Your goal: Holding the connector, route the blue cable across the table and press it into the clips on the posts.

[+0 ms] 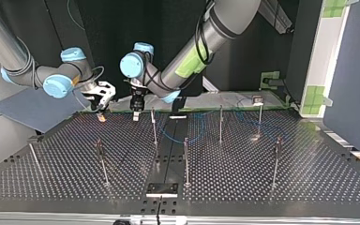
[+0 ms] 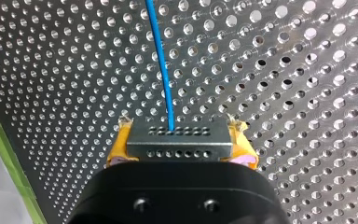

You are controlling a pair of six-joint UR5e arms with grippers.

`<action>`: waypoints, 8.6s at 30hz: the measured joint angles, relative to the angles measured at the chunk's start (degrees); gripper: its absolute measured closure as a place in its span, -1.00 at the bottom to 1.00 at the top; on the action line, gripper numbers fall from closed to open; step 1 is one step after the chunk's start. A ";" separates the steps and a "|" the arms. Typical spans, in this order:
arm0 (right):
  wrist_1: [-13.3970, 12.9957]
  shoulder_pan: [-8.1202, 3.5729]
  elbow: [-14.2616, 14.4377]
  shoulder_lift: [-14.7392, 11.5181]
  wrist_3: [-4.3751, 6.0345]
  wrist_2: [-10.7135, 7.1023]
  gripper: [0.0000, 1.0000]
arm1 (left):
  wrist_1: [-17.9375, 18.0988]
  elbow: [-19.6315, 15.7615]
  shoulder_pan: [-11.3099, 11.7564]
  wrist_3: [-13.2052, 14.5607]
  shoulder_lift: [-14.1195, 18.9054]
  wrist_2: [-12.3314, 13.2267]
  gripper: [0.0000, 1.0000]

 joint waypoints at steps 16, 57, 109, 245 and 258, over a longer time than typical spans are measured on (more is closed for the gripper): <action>0.00 -0.01 0.02 0.00 -0.01 -0.28 1.00 | -1.69 4.25 -1.62 -0.41 -2.06 -2.07 1.00; 0.98 -0.19 -2.93 -13.89 1.52 -5.85 1.00 | -5.89 4.28 -4.36 1.57 9.83 -11.96 1.00; -1.15 -0.72 -3.03 -19.25 3.16 -7.64 1.00 | 1.23 7.37 1.66 7.01 12.01 0.47 1.00; -1.58 -2.70 -4.88 -16.35 4.66 -7.86 1.00 | 13.12 -32.09 -9.26 -23.99 27.55 -9.94 -0.96; -1.56 -2.61 -4.89 -16.32 4.66 -8.14 1.00 | 19.89 -38.84 -2.62 -17.79 27.59 -8.24 -0.96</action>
